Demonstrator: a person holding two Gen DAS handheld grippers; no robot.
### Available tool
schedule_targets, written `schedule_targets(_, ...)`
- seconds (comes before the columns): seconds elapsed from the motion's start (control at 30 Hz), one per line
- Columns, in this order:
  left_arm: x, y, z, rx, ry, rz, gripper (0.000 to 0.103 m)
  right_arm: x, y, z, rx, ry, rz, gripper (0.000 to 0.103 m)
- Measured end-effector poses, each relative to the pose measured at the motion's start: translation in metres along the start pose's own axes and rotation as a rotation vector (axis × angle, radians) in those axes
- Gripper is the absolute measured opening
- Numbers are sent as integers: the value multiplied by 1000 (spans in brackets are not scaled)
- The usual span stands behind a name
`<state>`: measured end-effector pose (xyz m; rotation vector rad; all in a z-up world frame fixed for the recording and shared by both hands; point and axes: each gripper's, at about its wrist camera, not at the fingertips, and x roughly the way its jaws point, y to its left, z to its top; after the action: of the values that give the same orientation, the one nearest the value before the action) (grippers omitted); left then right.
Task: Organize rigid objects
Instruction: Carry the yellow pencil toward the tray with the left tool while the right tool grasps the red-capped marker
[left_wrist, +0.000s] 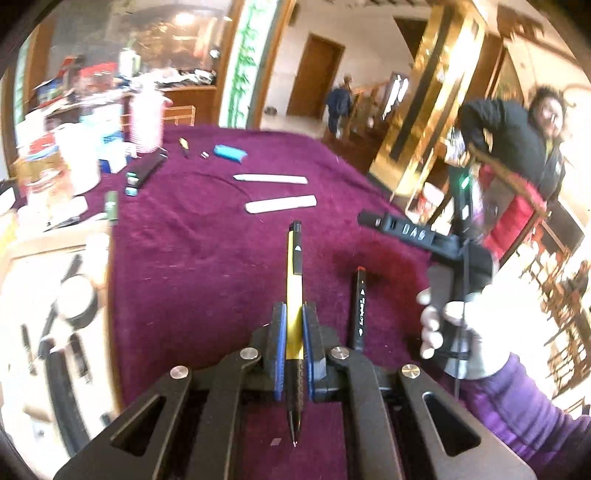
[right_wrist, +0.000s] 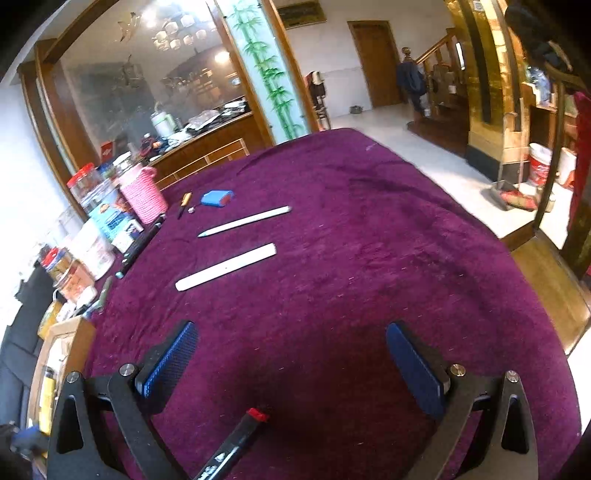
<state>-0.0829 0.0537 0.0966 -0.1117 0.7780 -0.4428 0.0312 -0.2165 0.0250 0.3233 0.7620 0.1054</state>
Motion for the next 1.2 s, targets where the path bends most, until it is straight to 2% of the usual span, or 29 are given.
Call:
schedule_targets(0.2, -60, 39, -15, -77, -85, 29, 8, -4, 28, -24, -9, 155, 76, 92)
schedule_targets(0.27, -71, 52, -20, -105, -102, 38, 8, -5, 45, -37, -68, 208, 52, 86)
schedule_targets(0.4, -86, 83, -33, -177, -129, 65, 8, 1, 66, -57, -114, 286, -7, 86)
schedule_targets(0.5, -99, 106, -46, -225, -142, 97, 8, 3, 78, -68, -164, 285, -75, 83)
schedule_targets(0.57, -105, 118, -53, -245, -146, 126, 8, 4, 86, -72, -209, 275, -145, 66)
schedule_targets(0.6, -108, 123, -57, -256, -146, 139, 8, 4, 90, -74, -243, 261, -198, 54)
schedule_targets(0.63, -111, 129, -62, -271, -146, 152, 8, 4, 90, -74, -249, 250, -197, 43)
schedule_targets(0.7, -118, 144, -72, -307, -141, 180, 8, 1, 86, -74, -241, 233, -194, 28)
schedule_targets(0.73, -120, 151, -78, -321, -134, 196, 8, 0, 83, -73, -226, 227, -184, 21)
schedule_targets(0.8, -123, 163, -86, -344, -117, 230, 8, -4, 73, -71, -174, 228, -135, 15)
schedule_targets(0.97, -118, 188, -98, -406, -63, 287, 8, -10, 60, -68, -20, 265, 41, 15)
schedule_targets(1.2, -110, 198, -92, -417, -57, 339, 8, -26, 82, -69, 19, 268, 242, 15)
